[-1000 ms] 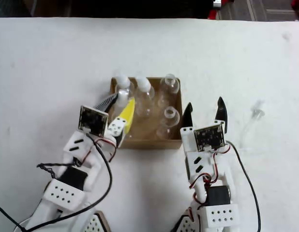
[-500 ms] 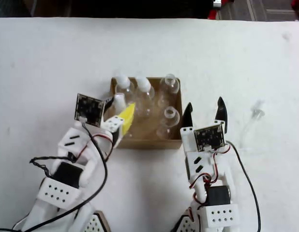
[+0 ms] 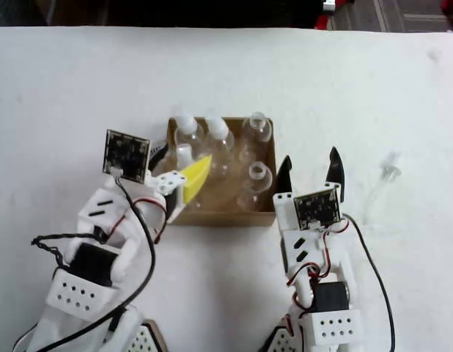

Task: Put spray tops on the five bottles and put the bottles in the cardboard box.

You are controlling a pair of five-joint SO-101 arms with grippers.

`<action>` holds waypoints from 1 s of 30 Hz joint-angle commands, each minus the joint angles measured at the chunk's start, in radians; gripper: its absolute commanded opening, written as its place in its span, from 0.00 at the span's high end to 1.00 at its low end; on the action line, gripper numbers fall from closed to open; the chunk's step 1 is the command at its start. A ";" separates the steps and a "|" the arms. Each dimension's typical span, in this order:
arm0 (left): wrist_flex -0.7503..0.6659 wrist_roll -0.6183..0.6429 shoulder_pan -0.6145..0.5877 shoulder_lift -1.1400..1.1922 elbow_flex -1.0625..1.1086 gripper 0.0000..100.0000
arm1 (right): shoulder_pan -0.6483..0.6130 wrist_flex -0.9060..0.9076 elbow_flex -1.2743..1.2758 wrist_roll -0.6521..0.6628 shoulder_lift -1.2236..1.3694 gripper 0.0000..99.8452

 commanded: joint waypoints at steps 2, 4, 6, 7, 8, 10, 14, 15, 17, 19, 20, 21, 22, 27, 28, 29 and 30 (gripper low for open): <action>0.003 0.005 -0.010 -0.022 -0.058 0.73 | -0.005 0.002 0.006 0.014 0.002 0.73; 0.006 0.005 -0.004 -0.022 -0.058 0.73 | -0.005 0.002 0.006 0.014 0.002 0.73; 0.009 0.005 -0.001 -0.022 -0.057 0.73 | -0.005 0.002 0.006 0.014 0.002 0.73; 0.009 0.005 -0.001 -0.022 -0.057 0.73 | -0.005 0.002 0.006 0.014 0.002 0.73; 0.009 0.005 -0.001 -0.022 -0.057 0.73 | -0.005 0.002 0.006 0.014 0.002 0.73; 0.014 0.005 0.001 -0.041 -0.057 0.74 | -0.005 0.002 0.006 0.014 0.002 0.73; 0.124 0.003 0.065 -0.170 -0.061 0.74 | -0.005 0.002 0.006 0.014 0.002 0.73; 0.147 0.003 0.082 -0.216 -0.057 0.73 | -0.005 0.002 0.006 0.014 0.002 0.73; 0.170 0.003 0.088 -0.305 -0.041 0.73 | -0.005 0.002 0.006 0.014 0.002 0.73; 0.164 -0.011 0.076 -0.377 -0.008 0.74 | -0.007 0.002 0.006 0.014 0.002 0.73; 0.146 -0.034 0.053 -0.398 0.015 0.74 | -0.007 0.002 0.006 0.014 0.002 0.73; 0.120 -0.048 0.027 -0.407 0.040 0.74 | -0.007 0.002 0.006 0.014 0.002 0.73; 0.089 -0.048 -0.005 -0.404 0.057 0.74 | -0.007 0.002 0.006 0.014 0.002 0.73; 0.040 -0.054 -0.130 -0.242 -0.008 0.85 | -0.030 0.005 0.006 0.014 0.002 0.73; 0.058 -0.054 -0.145 -0.191 -0.051 0.88 | -0.030 0.005 0.006 0.014 0.002 0.73; 0.078 -0.054 -0.159 -0.145 -0.095 0.91 | -0.027 0.005 0.006 0.014 0.002 0.73; 0.097 -0.054 -0.170 -0.101 -0.137 0.95 | -0.027 0.005 0.006 0.014 0.002 0.73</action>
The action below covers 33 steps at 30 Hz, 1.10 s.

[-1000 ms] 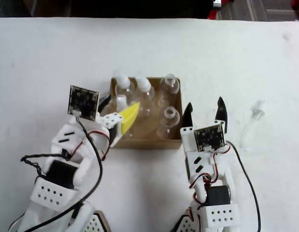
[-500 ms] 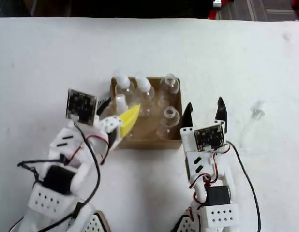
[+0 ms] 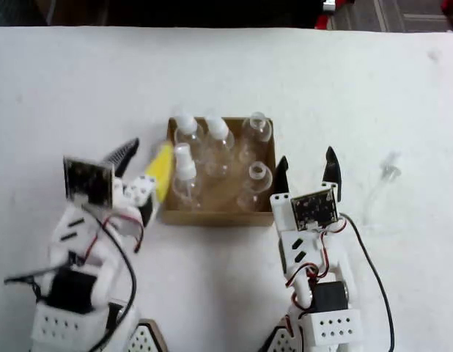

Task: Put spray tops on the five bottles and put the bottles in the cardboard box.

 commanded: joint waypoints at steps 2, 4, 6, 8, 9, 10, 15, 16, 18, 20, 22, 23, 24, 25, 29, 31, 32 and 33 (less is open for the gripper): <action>0.037 -0.014 -0.079 0.242 -0.227 0.98 | -0.004 0.005 0.006 0.014 0.002 0.73; 0.032 -0.014 -0.079 0.309 -0.245 0.97 | -0.004 0.005 0.006 0.014 0.002 0.73; -0.006 -0.017 -0.065 0.386 -0.241 0.98 | -0.004 0.005 0.006 0.014 0.002 0.73; -0.054 -0.020 -0.045 0.472 -0.236 0.98 | -0.004 0.005 0.006 0.014 0.002 0.73; -0.075 -0.020 -0.036 0.512 -0.239 0.98 | -0.004 0.005 0.006 0.014 0.002 0.73; -0.098 -0.017 -0.027 0.549 -0.239 0.98 | -0.004 0.005 0.006 0.014 0.002 0.73; -0.170 -0.017 0.022 0.642 -0.250 0.98 | -0.002 0.004 0.006 0.014 0.002 0.73; -0.172 -0.017 0.027 0.651 -0.255 0.98 | -0.002 0.004 0.006 0.014 0.002 0.73; -0.172 -0.017 0.027 0.654 -0.256 0.98 | -0.002 0.004 0.006 0.014 0.002 0.73; -0.167 -0.017 0.027 0.653 -0.255 0.98 | -0.002 0.004 0.006 0.014 0.002 0.73; -0.163 -0.017 0.030 0.653 -0.255 0.98 | -0.002 0.004 0.006 0.014 0.002 0.73; -0.161 -0.017 0.041 0.653 -0.253 0.98 | -0.002 0.004 0.006 0.014 0.002 0.73; -0.160 -0.020 0.053 0.653 -0.250 0.98 | -0.002 0.004 0.006 0.014 0.002 0.73; -0.157 -0.020 0.070 0.653 -0.249 0.98 | -0.002 0.004 0.006 0.014 0.002 0.73; -0.114 -0.020 0.125 0.648 -0.255 0.98 | -0.002 0.004 0.006 0.014 0.002 0.73; -0.114 -0.020 0.122 0.624 -0.250 0.98 | -0.002 0.004 0.006 0.014 0.002 0.73; -0.110 -0.020 0.119 0.605 -0.249 0.98 | -0.002 0.004 0.006 0.014 0.002 0.73; -0.109 -0.017 0.108 0.584 -0.245 0.98 | -0.002 0.004 0.006 0.014 0.002 0.73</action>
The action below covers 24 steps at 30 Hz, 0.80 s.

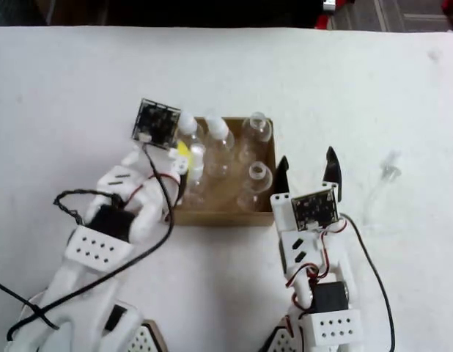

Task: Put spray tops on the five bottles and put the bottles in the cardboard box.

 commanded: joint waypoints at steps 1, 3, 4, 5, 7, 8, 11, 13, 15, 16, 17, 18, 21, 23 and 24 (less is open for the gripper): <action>0.014 -0.009 -0.008 -0.087 -0.052 0.98 | -0.004 0.004 0.006 0.014 0.002 0.73; 0.020 -0.009 -0.019 -0.145 -0.031 0.98 | -0.004 0.004 0.006 0.014 0.002 0.73; 0.021 -0.009 -0.021 -0.179 -0.012 0.98 | -0.004 0.004 0.006 0.014 0.002 0.73; 0.021 -0.009 -0.021 -0.216 0.008 0.98 | -0.004 0.004 0.006 0.014 0.002 0.73; 0.021 -0.009 -0.015 -0.297 0.054 0.98 | -0.004 0.004 0.006 0.014 0.002 0.73; 0.021 -0.009 -0.013 -0.340 0.078 0.98 | -0.004 0.004 0.006 0.014 0.002 0.73; 0.021 -0.012 -0.007 -0.455 0.121 0.98 | -0.004 0.004 0.006 0.014 0.002 0.73; 0.025 -0.012 -0.007 -0.506 0.135 0.98 | -0.004 0.004 0.006 0.014 0.002 0.73; 0.041 -0.012 -0.005 -0.516 0.137 0.98 | -0.004 0.004 0.006 0.014 0.002 0.73; 0.043 -0.012 -0.005 -0.516 0.135 0.98 | -0.004 0.004 0.006 0.014 0.002 0.73; 0.046 -0.012 -0.007 -0.516 0.137 0.98 | -0.004 0.004 0.006 0.014 0.002 0.73; 0.048 -0.012 -0.010 -0.516 0.137 0.98 | -0.004 0.004 0.006 0.014 0.002 0.73; 0.048 -0.012 -0.012 -0.516 0.137 0.98 | -0.004 0.004 0.006 0.014 0.002 0.73; 0.048 -0.009 -0.005 -0.516 0.137 0.98 | -0.004 0.004 0.006 0.014 0.002 0.73; 0.048 -0.008 -0.004 -0.516 0.135 0.97 | -0.004 0.004 0.006 0.014 0.002 0.73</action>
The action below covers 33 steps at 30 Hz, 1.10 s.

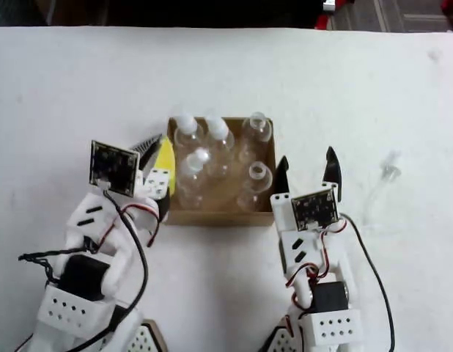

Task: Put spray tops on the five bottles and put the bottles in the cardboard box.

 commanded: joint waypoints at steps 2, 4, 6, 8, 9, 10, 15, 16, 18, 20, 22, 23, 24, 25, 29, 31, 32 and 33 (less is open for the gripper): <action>0.011 -0.008 0.035 -0.021 -0.005 0.92 | -0.004 0.004 0.006 0.014 0.002 0.73; 0.044 0.006 0.087 -0.021 -0.003 0.81 | -0.004 0.004 0.006 0.014 0.002 0.73; 0.064 0.092 0.116 -0.019 0.000 0.76 | -0.004 0.004 0.006 0.014 0.002 0.73; 0.057 0.098 0.094 0.001 -0.017 0.77 | -0.004 0.004 0.006 0.014 0.001 0.73; 0.054 0.086 0.074 0.027 -0.035 0.78 | -0.004 0.004 0.006 0.014 0.001 0.73; 0.052 0.081 0.051 0.068 -0.055 0.79 | -0.004 0.004 0.006 0.014 0.001 0.73; 0.130 0.071 0.062 0.354 -0.222 0.78 | -0.004 0.004 0.006 0.014 -0.001 0.73; 0.149 0.071 0.077 0.384 -0.255 0.78 | -0.004 0.004 0.006 0.014 -0.002 0.73; 0.155 0.069 0.090 0.410 -0.281 0.78 | -0.004 0.004 0.006 0.014 -0.002 0.73; 0.124 0.068 0.088 0.410 -0.275 0.78 | -0.004 0.004 0.006 0.014 -0.004 0.73; 0.095 0.034 0.088 0.415 -0.253 0.78 | -0.004 0.001 0.006 0.014 -0.004 0.73; 0.074 0.006 0.093 0.415 -0.236 0.78 | -0.004 -0.002 0.006 0.014 -0.002 0.73; 0.046 -0.014 0.097 0.415 -0.216 0.78 | -0.004 -0.002 0.006 0.014 -0.002 0.73; 0.012 -0.023 0.097 0.415 -0.193 0.78 | -0.004 -0.004 0.006 0.014 -0.002 0.73; -0.086 -0.021 0.088 0.417 -0.141 0.78 | -0.004 -0.004 0.006 0.014 -0.004 0.73; -0.091 -0.026 0.088 0.418 -0.138 0.78 | -0.004 -0.005 0.006 0.014 -0.005 0.73; -0.097 -0.028 0.088 0.420 -0.135 0.78 | -0.004 -0.005 0.006 0.014 -0.005 0.73; -0.097 -0.028 0.088 0.430 -0.137 0.78 | -0.004 -0.005 0.006 0.014 -0.005 0.73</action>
